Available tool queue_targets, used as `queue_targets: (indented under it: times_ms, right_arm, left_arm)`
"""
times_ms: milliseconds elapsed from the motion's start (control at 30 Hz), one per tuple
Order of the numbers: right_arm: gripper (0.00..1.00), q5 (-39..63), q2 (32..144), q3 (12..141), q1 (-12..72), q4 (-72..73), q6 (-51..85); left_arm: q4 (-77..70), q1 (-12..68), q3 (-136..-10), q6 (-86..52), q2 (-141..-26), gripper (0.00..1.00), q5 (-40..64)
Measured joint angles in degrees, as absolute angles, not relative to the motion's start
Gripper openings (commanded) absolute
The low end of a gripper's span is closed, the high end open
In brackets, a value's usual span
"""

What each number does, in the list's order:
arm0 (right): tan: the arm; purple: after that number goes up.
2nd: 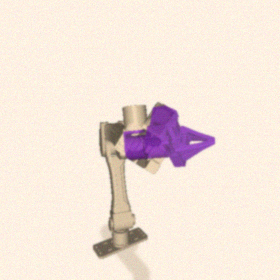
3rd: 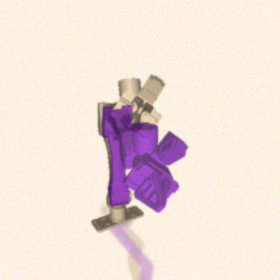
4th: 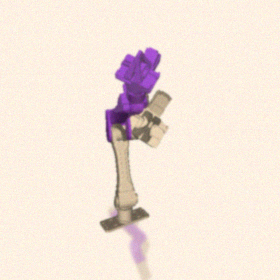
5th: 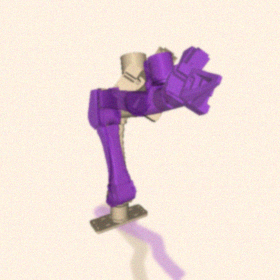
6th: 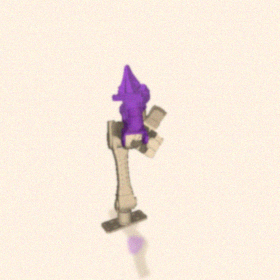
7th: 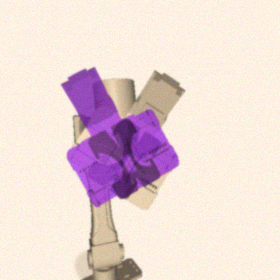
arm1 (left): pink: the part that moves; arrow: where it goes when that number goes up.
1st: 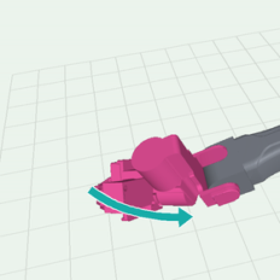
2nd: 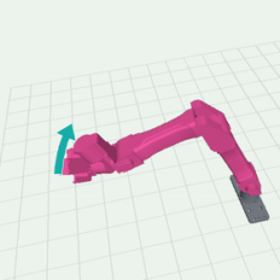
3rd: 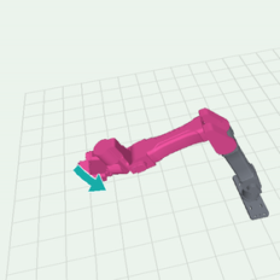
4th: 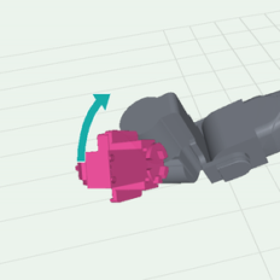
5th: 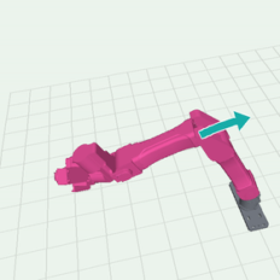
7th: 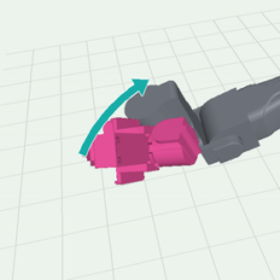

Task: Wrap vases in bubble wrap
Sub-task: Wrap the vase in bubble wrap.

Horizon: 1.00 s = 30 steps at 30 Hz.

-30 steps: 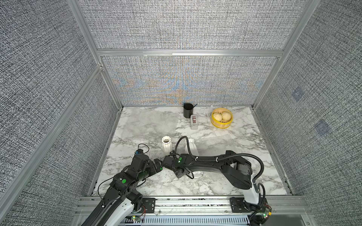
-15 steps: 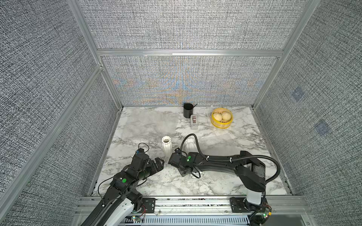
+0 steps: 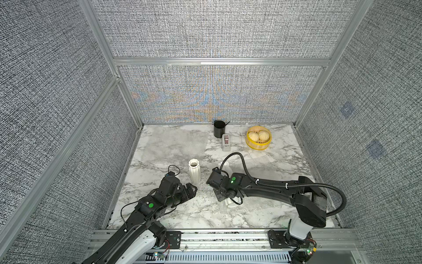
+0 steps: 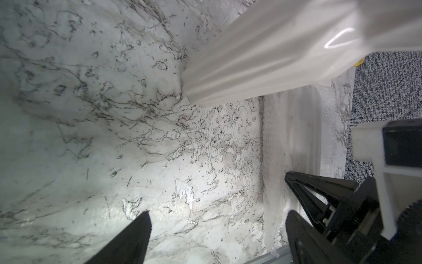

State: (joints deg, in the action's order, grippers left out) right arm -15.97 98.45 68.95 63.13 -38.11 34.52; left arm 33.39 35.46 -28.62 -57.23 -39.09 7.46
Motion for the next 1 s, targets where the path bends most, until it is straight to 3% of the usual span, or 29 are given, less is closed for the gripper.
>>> queue_targets:
  times_ms: [300,767,1000]
  right_arm:
    - [0.00,-13.8,92.8,64.2,60.4,-36.4,34.5]
    - [0.00,-7.0,84.5,56.2,54.3,-31.7,34.7]
    - [0.00,-3.6,80.2,51.9,50.7,-29.6,34.7]
  left_arm:
    - [28.0,42.3,-32.0,-58.8,-48.1,0.92,6.1]
    - [19.0,50.0,-45.3,-57.4,-72.4,0.91,4.8]
    - [15.3,50.6,-50.1,-57.2,-80.8,0.82,5.8]
